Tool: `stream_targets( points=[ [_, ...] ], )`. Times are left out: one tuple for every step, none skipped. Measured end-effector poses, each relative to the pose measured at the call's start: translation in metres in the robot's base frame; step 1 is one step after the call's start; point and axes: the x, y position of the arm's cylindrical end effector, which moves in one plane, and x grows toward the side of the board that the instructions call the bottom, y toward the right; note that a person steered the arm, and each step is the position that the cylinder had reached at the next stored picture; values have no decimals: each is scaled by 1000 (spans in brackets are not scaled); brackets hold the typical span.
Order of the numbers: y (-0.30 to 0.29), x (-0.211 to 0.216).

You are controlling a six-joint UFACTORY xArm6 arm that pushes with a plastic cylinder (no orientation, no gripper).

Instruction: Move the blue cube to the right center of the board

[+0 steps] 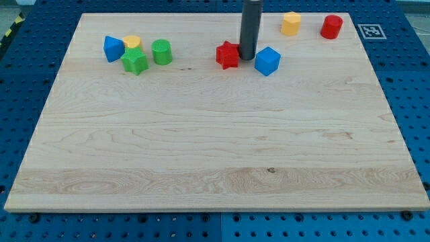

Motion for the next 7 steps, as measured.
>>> stream_targets(
  points=[
    [8, 23],
    [57, 49],
    [98, 56],
    [74, 55],
    [50, 33],
    [50, 2],
    [89, 0]
  ],
)
